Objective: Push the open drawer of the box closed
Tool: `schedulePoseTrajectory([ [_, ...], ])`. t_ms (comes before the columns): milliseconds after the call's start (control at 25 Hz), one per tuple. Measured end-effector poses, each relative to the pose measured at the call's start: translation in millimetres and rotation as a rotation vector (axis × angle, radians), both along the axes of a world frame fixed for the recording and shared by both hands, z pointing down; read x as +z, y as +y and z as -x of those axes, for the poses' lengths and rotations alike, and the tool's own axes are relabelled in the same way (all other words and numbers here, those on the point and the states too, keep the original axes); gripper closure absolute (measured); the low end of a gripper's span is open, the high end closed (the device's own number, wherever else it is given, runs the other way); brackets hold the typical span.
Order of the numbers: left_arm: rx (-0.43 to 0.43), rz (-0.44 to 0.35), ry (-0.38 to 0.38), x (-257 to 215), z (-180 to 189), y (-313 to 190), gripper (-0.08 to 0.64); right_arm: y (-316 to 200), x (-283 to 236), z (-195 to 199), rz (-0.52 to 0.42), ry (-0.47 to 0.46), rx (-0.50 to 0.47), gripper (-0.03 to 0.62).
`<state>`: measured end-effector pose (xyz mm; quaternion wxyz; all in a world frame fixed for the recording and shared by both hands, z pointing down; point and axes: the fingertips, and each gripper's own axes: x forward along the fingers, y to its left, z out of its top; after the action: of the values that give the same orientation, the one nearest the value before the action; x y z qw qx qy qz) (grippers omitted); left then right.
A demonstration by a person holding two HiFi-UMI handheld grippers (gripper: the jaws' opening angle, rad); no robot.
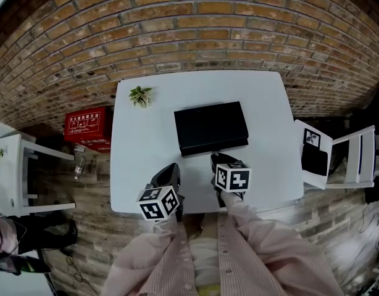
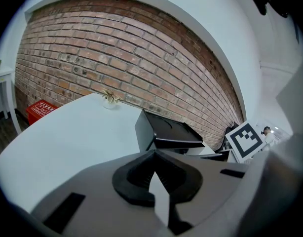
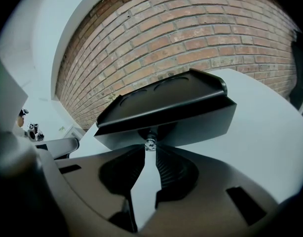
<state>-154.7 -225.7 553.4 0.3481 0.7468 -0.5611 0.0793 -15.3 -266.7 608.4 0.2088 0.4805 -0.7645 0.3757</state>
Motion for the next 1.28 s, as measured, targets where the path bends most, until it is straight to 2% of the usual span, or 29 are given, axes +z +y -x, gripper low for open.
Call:
schedulePoseTrajectory([
  [1280, 0.011, 0.012, -0.001, 4, -1, -16, 0.565, -22, 0, 3, -0.008, -0.001, -0.001, 0.52],
])
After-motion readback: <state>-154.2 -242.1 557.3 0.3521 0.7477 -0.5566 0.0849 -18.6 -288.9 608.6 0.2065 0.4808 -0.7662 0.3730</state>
